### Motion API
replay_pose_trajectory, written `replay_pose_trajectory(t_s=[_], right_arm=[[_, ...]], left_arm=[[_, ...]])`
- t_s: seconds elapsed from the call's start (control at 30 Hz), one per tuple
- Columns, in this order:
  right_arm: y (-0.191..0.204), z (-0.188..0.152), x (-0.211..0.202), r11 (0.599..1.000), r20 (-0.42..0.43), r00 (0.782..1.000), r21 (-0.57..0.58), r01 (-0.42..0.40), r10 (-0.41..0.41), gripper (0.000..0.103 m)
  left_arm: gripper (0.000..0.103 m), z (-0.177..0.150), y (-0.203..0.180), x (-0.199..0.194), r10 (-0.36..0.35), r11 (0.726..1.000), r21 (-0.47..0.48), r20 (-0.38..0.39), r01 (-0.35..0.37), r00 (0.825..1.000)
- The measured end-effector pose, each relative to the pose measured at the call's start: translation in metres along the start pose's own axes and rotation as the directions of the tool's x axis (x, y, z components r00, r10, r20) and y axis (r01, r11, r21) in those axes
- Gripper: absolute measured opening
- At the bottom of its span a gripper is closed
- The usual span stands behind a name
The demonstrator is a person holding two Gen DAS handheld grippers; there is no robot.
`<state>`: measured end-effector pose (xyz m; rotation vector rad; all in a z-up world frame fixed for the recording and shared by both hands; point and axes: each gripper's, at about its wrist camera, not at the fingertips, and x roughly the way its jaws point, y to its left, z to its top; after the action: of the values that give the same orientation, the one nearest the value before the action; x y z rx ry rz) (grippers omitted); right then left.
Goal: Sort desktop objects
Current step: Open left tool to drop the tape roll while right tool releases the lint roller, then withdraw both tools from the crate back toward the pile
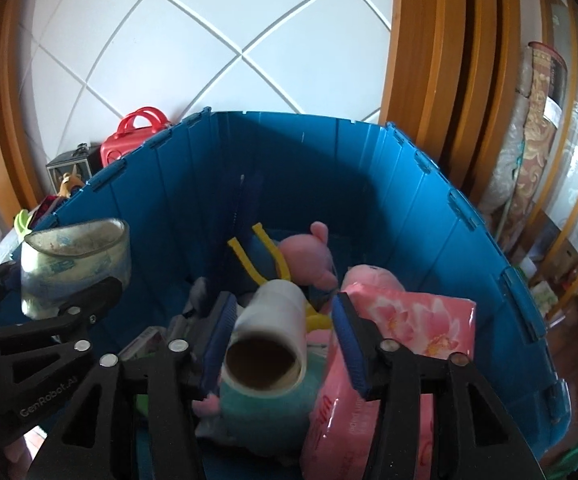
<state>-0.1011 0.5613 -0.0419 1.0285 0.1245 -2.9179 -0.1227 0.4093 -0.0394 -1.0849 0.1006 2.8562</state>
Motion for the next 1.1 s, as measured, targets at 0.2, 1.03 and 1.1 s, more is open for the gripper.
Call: replay_pose_trajectory(t_s=[0.2, 1.03, 1.1], right_arm=[[-0.006, -0.002, -0.024, 0.999, 0.082, 0.996, -0.017, 0.043, -0.041, 0.088], [0.019, 0.001, -0.08, 0.999, 0.246, 0.969, -0.017, 0.029, -0.023, 0.103], [0.034, 0.003, -0.08, 0.999, 0.253, 0.968, -0.032, 0.019, -0.011, 0.103]], left_arm=[[0.082, 0.001, -0.002, -0.009, -0.005, 1.0, -0.002, 0.032, 0.005, 0.999], [0.103, -0.014, 0.064, -0.1, 0.128, 0.989, -0.108, 0.271, -0.102, 0.954], [0.103, -0.018, 0.082, -0.104, 0.151, 0.985, -0.128, 0.275, -0.12, 0.949]])
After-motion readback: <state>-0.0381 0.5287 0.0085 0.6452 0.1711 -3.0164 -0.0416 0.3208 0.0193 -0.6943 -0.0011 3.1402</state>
